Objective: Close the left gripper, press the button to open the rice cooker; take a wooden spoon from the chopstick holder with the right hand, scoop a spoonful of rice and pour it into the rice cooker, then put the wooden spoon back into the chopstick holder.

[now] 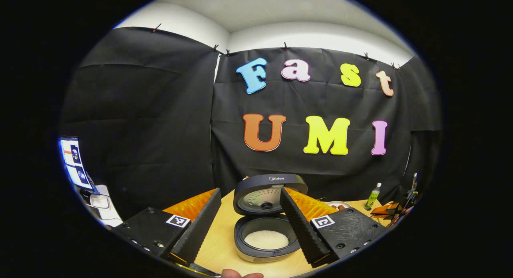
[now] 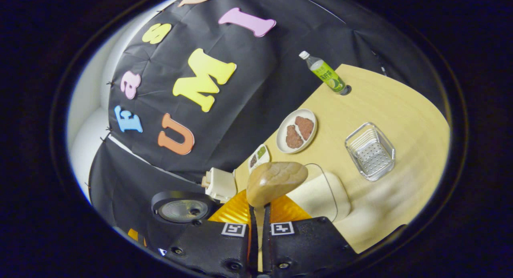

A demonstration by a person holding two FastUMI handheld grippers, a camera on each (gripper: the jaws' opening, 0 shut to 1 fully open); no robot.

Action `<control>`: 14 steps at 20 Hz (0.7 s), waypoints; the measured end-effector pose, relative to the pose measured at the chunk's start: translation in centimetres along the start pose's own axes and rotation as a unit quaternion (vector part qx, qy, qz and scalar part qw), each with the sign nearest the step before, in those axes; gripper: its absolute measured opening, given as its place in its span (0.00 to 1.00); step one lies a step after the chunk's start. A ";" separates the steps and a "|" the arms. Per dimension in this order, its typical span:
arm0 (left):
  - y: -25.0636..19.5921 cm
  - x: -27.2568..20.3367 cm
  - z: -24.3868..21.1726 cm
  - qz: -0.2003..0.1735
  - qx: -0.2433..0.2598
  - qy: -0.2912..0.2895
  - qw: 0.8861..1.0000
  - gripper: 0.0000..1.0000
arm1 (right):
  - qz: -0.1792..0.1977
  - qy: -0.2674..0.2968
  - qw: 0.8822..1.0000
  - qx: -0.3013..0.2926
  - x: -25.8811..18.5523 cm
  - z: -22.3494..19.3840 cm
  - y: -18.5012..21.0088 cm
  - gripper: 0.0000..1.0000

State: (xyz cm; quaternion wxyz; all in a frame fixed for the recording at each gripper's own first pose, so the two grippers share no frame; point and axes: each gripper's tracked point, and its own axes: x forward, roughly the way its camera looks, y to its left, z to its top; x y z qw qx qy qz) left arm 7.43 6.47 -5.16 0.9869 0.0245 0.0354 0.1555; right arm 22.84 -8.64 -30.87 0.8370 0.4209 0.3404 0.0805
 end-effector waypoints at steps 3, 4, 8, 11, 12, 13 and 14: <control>1.2 -0.6 -0.1 0.014 0.000 -0.001 1.000 0.95 | 0.038 0.018 0.999 -0.020 0.4 -1.2 5.4 0.09; 1.9 -0.9 -0.1 0.021 -0.001 -0.002 1.000 0.95 | 0.052 0.025 0.998 -0.026 0.9 -1.8 7.3 0.09; 4.5 -2.4 -0.1 0.049 -0.008 -0.002 0.999 0.95 | 0.102 0.061 0.992 -0.047 3.1 -5.2 14.4 0.09; 6.7 -3.6 -0.1 0.074 -0.009 -0.003 0.997 0.95 | 0.118 0.084 0.986 -0.087 5.5 -8.2 17.9 0.09; 7.2 -3.9 -0.2 0.082 -0.010 -0.002 0.997 0.94 | 0.118 0.090 0.983 -0.107 6.3 -9.4 18.7 0.09; 7.9 -4.4 -0.3 0.089 -0.012 -0.001 0.996 0.95 | 0.116 0.096 0.980 -0.129 7.0 -10.4 19.4 0.09; 8.4 -4.8 -0.4 0.096 -0.014 0.001 0.995 0.95 | 0.111 0.100 0.977 -0.154 7.7 -11.4 19.8 0.09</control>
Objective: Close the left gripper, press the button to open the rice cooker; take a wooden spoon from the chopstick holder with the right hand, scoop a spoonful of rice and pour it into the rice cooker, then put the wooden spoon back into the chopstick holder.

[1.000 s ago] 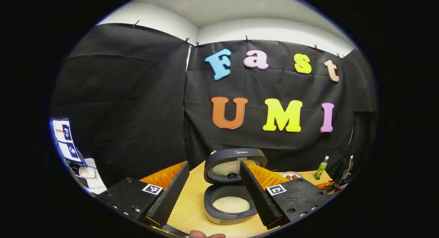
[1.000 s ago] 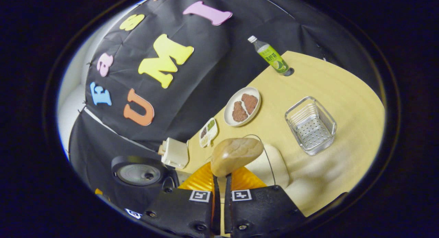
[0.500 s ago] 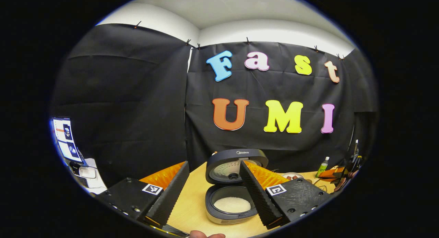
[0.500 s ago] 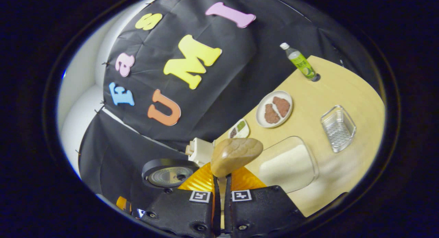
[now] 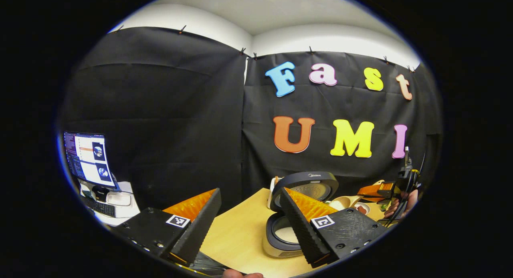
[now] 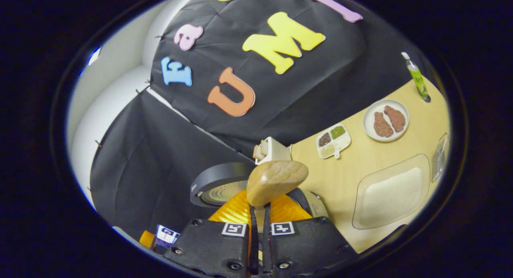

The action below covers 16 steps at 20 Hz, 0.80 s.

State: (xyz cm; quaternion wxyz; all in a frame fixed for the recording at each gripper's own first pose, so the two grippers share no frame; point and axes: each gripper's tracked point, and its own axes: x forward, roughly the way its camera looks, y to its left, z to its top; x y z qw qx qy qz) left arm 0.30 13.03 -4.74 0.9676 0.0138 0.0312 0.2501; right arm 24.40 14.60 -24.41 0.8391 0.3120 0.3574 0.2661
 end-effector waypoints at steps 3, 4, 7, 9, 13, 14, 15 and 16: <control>1.3 -0.5 -0.5 0.016 0.001 0.007 1.000 0.95 | -0.024 0.015 0.996 -0.087 2.6 -2.0 0.9 0.09; 1.7 -0.7 -0.7 0.021 0.004 0.009 1.000 0.95 | -0.034 0.015 0.992 -0.120 3.3 -2.4 0.9 0.10; 3.2 -0.9 -0.8 0.033 0.003 0.012 0.999 0.95 | -0.051 0.014 0.977 -0.205 4.7 -3.7 1.7 0.10; 4.3 -1.0 -1.1 0.042 0.000 0.014 0.999 0.95 | -0.054 0.014 0.971 -0.233 5.4 -4.2 2.0 0.09; 5.4 -0.9 -1.3 0.051 -0.007 0.018 0.999 0.95 | -0.065 0.010 0.954 -0.291 6.1 -4.3 2.9 0.09; 5.7 -0.9 -1.4 0.051 -0.007 0.018 0.999 0.95 | -0.069 0.008 0.948 -0.312 6.1 -4.2 3.2 0.09; 5.8 -0.8 -1.3 0.050 -0.009 0.018 0.999 0.95 | -0.071 0.006 0.940 -0.335 6.0 -4.4 3.5 0.09; 5.8 -0.6 -1.3 0.049 -0.010 0.019 0.999 0.95 | -0.072 0.006 0.931 -0.358 6.1 -4.5 3.7 0.09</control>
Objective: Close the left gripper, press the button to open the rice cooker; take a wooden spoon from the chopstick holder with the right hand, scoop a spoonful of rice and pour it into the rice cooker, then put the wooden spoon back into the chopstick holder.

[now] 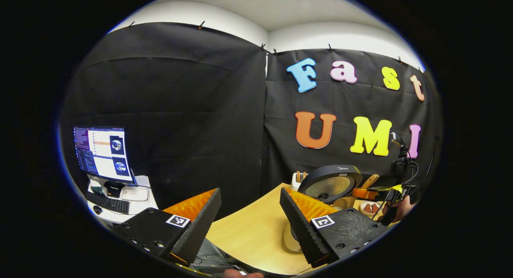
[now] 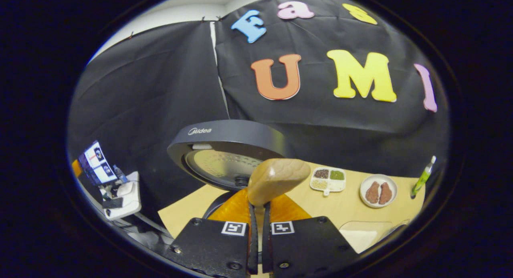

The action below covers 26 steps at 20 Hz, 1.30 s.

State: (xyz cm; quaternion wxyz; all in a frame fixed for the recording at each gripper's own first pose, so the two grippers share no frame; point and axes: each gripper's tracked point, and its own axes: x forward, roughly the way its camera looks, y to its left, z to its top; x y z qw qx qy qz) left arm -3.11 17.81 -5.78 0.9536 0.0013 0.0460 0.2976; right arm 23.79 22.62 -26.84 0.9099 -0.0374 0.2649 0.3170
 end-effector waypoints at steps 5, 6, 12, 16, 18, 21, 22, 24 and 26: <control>-0.1 0.4 0.1 -0.009 -0.002 -0.002 1.000 0.95 | -0.013 -0.017 0.994 -0.110 -0.7 0.6 1.0 0.09; 0.1 0.2 0.2 -0.010 -0.003 -0.001 1.000 0.95 | -0.015 -0.023 0.990 -0.135 -0.9 0.8 1.4 0.09; 0.4 -0.3 -0.2 -0.015 -0.017 0.011 1.000 0.95 | -0.012 -0.039 0.965 -0.258 -1.6 0.4 3.8 0.10; 0.3 -0.4 0.1 -0.021 -0.018 0.008 1.000 0.95 | -0.007 -0.038 0.958 -0.286 -1.4 -0.1 4.0 0.10; 0.2 -0.3 -0.1 -0.024 -0.017 0.012 0.999 0.95 | -0.001 -0.037 0.959 -0.280 -1.6 0.1 4.2 0.11; 0.0 -0.1 0.0 -0.030 -0.019 0.014 0.999 0.95 | 0.001 -0.042 0.963 -0.267 -2.0 0.5 4.1 0.09; -0.1 -0.1 0.0 -0.033 -0.019 0.014 0.999 0.95 | 0.002 -0.044 0.965 -0.259 -2.2 0.7 4.1 0.09; -0.7 0.2 0.3 -0.043 -0.021 0.012 0.999 0.95 | 0.008 -0.046 0.972 -0.229 -2.7 1.2 4.0 0.09; -1.4 0.6 0.5 -0.053 -0.020 0.010 0.998 0.95 | 0.017 -0.048 0.982 -0.183 -3.9 1.9 3.9 0.10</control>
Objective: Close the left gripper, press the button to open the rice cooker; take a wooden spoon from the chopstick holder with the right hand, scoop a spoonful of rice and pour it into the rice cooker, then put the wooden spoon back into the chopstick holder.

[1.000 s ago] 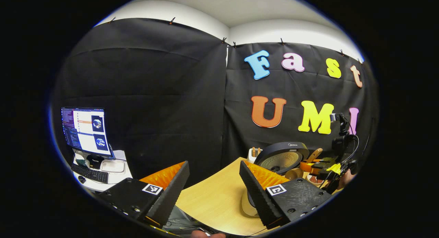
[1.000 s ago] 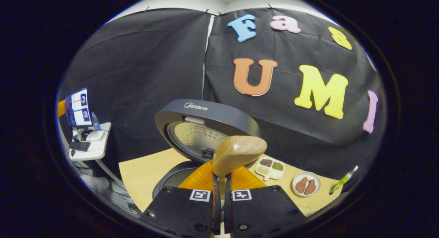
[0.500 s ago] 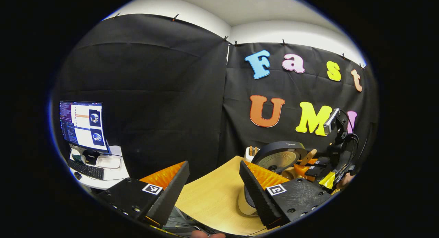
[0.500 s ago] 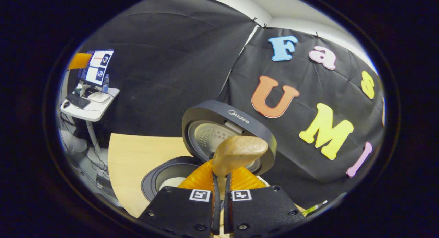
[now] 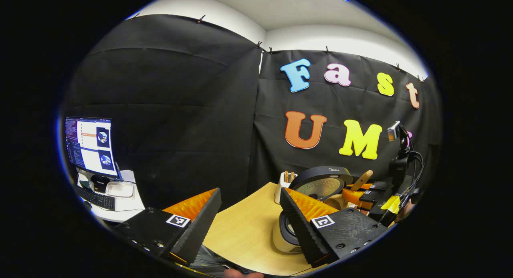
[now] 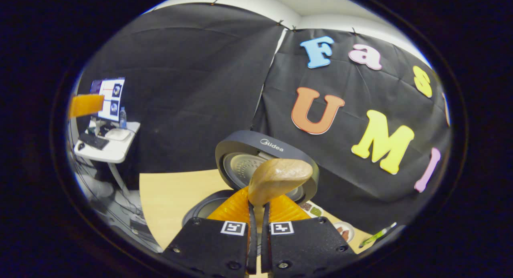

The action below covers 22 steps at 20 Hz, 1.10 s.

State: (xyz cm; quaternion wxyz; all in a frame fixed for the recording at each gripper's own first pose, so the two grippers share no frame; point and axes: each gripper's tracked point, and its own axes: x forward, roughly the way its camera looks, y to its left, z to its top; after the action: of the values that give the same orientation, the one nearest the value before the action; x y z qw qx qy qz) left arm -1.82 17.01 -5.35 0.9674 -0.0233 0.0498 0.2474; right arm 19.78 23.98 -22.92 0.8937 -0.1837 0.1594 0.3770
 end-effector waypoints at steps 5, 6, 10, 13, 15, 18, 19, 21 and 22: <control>-2.8 0.7 0.3 -0.038 0.007 0.000 0.999 0.95 | 0.008 -0.026 0.990 0.137 -5.2 1.8 -1.6 0.09; -3.5 0.9 0.4 -0.047 0.008 0.000 0.999 0.95 | 0.009 -0.032 0.986 0.165 -6.2 2.1 -2.2 0.09; -6.7 1.4 0.3 -0.084 0.011 -0.003 0.996 0.95 | -0.016 -0.047 0.966 0.256 -10.8 2.1 -6.8 0.09; -9.4 1.8 0.2 -0.111 0.012 -0.004 0.994 0.95 | -0.069 -0.050 0.951 0.297 -14.8 0.1 -12.1 0.09; -11.2 2.0 0.6 -0.127 0.009 -0.010 0.992 0.94 | -0.119 -0.045 0.942 0.312 -18.2 -2.3 -15.8 0.09; -13.9 2.1 0.5 -0.145 0.007 -0.014 0.989 0.95 | -0.192 -0.031 0.926 0.325 -22.9 -6.1 -20.7 0.12; -14.7 2.1 0.4 -0.150 0.009 -0.012 0.989 0.95 | -0.214 -0.026 0.919 0.330 -24.2 -7.5 -22.4 0.09; -16.2 2.1 0.1 -0.156 0.015 -0.011 0.988 0.95 | -0.251 -0.010 0.907 0.338 -26.4 -10.5 -25.4 0.09; -16.9 2.2 -0.2 -0.157 0.018 -0.010 0.987 0.95 | -0.266 0.001 0.902 0.340 -27.2 -12.1 -26.7 0.09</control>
State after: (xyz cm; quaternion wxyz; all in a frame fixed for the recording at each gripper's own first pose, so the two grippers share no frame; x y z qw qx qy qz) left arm 8.18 3.23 -5.43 0.9949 -0.0111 0.0407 0.0916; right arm 19.47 -15.44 -16.53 0.9687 0.0953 0.2238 0.0485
